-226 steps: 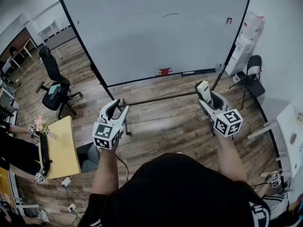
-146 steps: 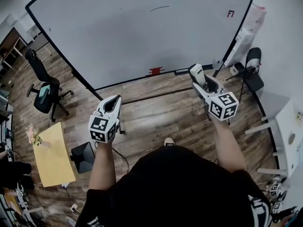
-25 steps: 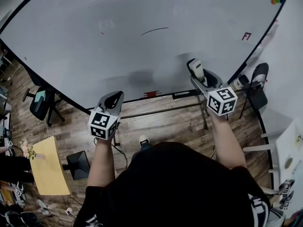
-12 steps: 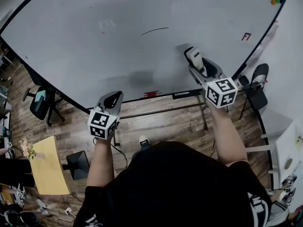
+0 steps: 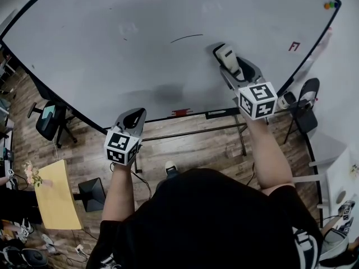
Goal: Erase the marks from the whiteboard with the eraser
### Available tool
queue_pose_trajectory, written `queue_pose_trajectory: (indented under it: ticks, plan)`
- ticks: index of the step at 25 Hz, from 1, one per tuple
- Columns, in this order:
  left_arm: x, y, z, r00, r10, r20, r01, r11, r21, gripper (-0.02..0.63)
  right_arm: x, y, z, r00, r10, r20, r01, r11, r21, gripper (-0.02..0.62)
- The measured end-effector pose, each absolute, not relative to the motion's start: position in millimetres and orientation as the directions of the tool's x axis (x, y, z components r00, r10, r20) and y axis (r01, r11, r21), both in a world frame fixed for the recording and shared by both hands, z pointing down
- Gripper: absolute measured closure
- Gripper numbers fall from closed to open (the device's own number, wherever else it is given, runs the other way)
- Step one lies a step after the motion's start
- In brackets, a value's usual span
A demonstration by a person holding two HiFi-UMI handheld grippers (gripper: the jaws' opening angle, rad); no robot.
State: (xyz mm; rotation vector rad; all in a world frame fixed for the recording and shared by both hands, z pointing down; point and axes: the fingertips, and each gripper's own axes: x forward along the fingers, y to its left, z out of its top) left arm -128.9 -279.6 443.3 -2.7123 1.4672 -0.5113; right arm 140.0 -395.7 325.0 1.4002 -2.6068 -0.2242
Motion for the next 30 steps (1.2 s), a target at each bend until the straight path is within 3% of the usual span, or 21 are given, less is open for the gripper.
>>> queue_pose_trajectory:
  ticks: [30]
  plan:
    - [-160,-289,461,0.483,-0.823,0.298,-0.834,-0.537,-0.13,0.592,59,-423,310,-0.566,-0.82,0.092,-0.745,0.555,0.37,0.345]
